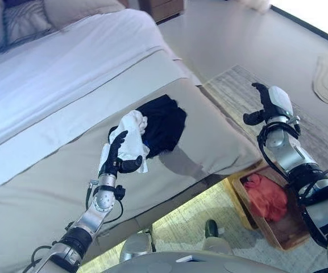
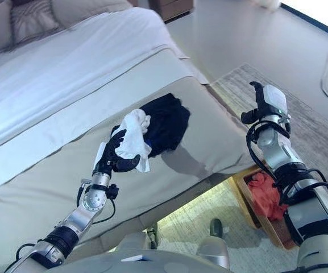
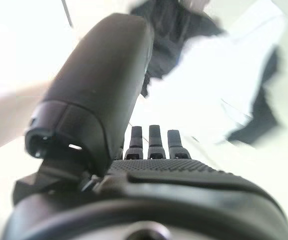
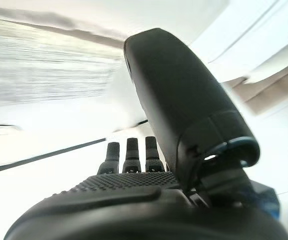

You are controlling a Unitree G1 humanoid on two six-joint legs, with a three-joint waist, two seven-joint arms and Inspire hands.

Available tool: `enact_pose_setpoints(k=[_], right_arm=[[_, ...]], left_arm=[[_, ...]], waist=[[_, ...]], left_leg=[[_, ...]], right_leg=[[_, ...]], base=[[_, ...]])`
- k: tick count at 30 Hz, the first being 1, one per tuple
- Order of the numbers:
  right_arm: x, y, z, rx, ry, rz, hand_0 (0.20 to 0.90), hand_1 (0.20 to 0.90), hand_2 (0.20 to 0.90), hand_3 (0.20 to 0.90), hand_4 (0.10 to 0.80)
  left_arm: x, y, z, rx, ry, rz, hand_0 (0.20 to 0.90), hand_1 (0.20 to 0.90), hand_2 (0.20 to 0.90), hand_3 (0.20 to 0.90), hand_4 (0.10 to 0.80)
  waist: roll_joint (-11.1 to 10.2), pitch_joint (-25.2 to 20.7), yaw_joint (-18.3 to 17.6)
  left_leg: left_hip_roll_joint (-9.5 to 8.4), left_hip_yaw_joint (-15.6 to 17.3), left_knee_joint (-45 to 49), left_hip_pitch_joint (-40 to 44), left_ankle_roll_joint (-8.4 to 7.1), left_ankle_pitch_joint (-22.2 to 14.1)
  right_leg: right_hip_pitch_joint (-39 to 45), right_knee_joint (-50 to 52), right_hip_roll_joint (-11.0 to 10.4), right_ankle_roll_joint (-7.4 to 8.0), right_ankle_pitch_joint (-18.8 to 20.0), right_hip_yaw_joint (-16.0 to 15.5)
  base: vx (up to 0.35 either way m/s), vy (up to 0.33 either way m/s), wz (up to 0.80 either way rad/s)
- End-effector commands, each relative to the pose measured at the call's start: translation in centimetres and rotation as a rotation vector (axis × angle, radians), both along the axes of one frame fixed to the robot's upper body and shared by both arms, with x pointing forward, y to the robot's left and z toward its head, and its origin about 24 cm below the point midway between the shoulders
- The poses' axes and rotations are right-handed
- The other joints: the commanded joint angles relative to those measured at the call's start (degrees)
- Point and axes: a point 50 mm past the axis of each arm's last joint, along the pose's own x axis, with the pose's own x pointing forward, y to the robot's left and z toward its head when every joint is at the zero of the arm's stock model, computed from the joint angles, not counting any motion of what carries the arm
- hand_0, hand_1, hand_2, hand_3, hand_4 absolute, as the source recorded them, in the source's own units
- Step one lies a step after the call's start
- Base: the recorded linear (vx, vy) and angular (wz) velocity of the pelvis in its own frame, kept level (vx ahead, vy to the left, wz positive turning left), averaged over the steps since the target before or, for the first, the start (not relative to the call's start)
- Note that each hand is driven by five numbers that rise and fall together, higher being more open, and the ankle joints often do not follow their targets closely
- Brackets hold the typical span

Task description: Pick up the clothes from the bed and place them into the basket

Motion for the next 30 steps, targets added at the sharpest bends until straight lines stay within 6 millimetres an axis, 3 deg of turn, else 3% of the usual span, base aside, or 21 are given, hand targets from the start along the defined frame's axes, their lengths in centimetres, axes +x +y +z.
enact_pose_setpoints(k=[1,9,17,25,30], right_arm=[[2.7,3.2,6.8,-0.091,-0.222,0.106,0.9,0.9,0.9,0.9,0.8],[4.0,3.6,9.1,-0.128,-0.25,0.084,0.9,0.9,0.9,0.9,0.8],[4.9,4.9,9.9,-0.141,-0.233,0.086,0.9,0.9,0.9,0.9,0.8],[5.5,5.5,12.3,-0.2,-0.248,0.071,0.9,0.9,0.9,0.9,0.8],[5.7,5.7,13.5,-0.188,-0.26,0.015,0.9,0.9,0.9,0.9,0.8]], left_arm=[[1.5,2.5,2.8,0.062,-0.152,0.05,0.9,0.9,0.9,0.9,0.8],[2.1,2.6,4.3,0.06,-0.218,0.002,0.9,0.9,0.9,0.9,0.8],[2.4,2.0,4.9,0.071,-0.233,-0.044,0.9,0.9,0.9,0.9,0.8],[3.1,1.1,6.5,0.064,-0.325,-0.107,0.9,0.9,0.9,0.9,0.8],[3.5,1.4,8.2,0.073,-0.398,-0.102,0.9,0.9,0.9,0.9,0.8]], waist=[[-4.2,-1.9,3.4],[-2.5,2.2,8.9],[-1.6,3.9,12.8],[0.2,10.4,16.0],[-0.2,15.5,17.8]], left_leg=[[-0.87,-2.7,0.1,1.1,-0.13,-7.0],[-2.66,-8.5,0.9,-3.3,0.48,-5.6],[-3.89,-11.5,1.0,-5.5,0.92,-4.6],[-6.47,-13.5,10.7,-11.0,1.68,-7.8],[-8.66,-13.5,20.6,-16.5,3.03,-11.0]], right_leg=[[-1.4,2.4,0.4,-4.22,-3.6,-2.4],[-3.7,7.4,-1.5,-4.88,-6.1,-7.0],[-3.6,8.2,-2.6,-4.78,-6.8,-11.0],[-7.5,19.3,-5.6,-5.71,-12.2,-12.9],[-11.8,28.1,-7.9,-6.16,-14.0,-13.3]], base=[[0.02,0.016,0.38],[-0.055,0.052,0.42],[0.013,0.051,0.3],[-0.019,0.028,0.22],[-0.084,-0.03,0.15]])
